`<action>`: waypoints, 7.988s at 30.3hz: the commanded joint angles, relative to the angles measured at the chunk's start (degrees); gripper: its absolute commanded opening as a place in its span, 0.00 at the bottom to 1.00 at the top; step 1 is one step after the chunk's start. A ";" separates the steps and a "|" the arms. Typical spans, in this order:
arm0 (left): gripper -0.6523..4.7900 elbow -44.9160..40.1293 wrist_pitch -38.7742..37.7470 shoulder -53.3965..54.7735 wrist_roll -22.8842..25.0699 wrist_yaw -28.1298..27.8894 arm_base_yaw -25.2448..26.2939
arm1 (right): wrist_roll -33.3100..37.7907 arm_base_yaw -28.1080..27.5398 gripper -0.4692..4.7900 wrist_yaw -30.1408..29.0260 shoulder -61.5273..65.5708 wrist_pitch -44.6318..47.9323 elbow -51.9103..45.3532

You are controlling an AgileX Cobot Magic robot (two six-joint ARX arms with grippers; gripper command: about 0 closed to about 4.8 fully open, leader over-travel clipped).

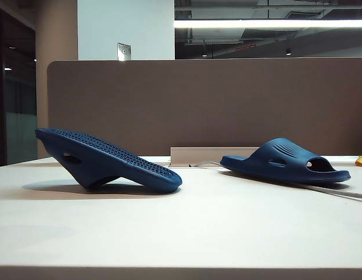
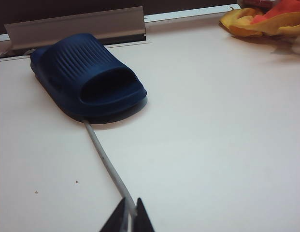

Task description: Interlock the pair of blue slippers on the table with their fronts facing up.

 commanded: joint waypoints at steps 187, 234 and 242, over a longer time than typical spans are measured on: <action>0.11 54.95 42.38 84.19 -55.56 57.27 4.98 | 43.50 0.00 0.52 -27.15 94.82 34.18 46.64; 0.11 54.99 44.11 84.21 -58.38 52.89 6.51 | 23.76 -10.34 0.49 -33.57 90.47 16.15 46.60; 0.11 54.99 44.17 84.21 -57.94 53.81 6.54 | 8.33 -9.88 0.49 -29.49 90.47 10.97 46.60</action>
